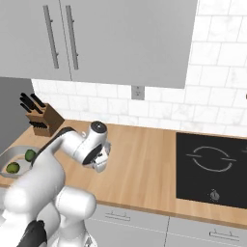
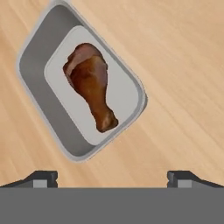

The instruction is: Take the meat container that has the chicken drumstick and place it on the second highest rack of the freezer. Then take the vegetable container that has the lime and avocado and place it on the highest rack of the freezer.

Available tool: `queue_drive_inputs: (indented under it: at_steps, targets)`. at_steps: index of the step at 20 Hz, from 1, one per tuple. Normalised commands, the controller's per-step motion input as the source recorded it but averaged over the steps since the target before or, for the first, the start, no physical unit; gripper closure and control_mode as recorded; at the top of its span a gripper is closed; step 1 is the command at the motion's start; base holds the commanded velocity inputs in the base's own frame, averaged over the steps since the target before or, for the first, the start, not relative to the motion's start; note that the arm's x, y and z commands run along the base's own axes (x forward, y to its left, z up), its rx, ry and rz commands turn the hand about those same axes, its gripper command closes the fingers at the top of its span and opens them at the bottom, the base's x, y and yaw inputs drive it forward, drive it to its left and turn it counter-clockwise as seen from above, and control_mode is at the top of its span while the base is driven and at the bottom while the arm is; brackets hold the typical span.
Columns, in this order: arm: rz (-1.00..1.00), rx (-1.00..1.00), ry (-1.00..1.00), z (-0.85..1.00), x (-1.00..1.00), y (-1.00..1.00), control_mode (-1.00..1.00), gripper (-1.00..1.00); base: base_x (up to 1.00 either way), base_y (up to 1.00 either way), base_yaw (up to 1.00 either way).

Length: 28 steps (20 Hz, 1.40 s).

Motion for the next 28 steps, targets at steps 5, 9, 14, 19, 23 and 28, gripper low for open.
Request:
queue_drive_inputs:
  at_steps: [5, 9, 14, 19, 23, 28]
  targets:
    - [0.0, -0.01, 0.0, -0.23, 0.15, 0.01, -1.0, -1.0, 0.0, 0.0, 0.0]
    - [-0.02, -0.01, 0.0, -0.42, 0.01, 0.05, -1.0, -1.0, 0.0, 0.0, 0.0]
    - [-0.07, 0.0, 0.01, -0.28, 0.1, 0.08, -1.0, -1.0, 0.0, 0.0, 0.0]
    - [-0.09, 0.0, 0.03, -0.13, 0.23, 0.14, -1.0, -1.0, 0.0, 0.0, 0.0]
    - [-0.05, 0.0, 0.08, -0.24, 0.08, 0.07, -1.0, -1.0, 0.0, 0.0, 0.0]
    - [-0.01, 0.0, 0.09, -0.4, 0.0, 0.0, -1.0, -1.0, 0.0, 0.0, 0.0]
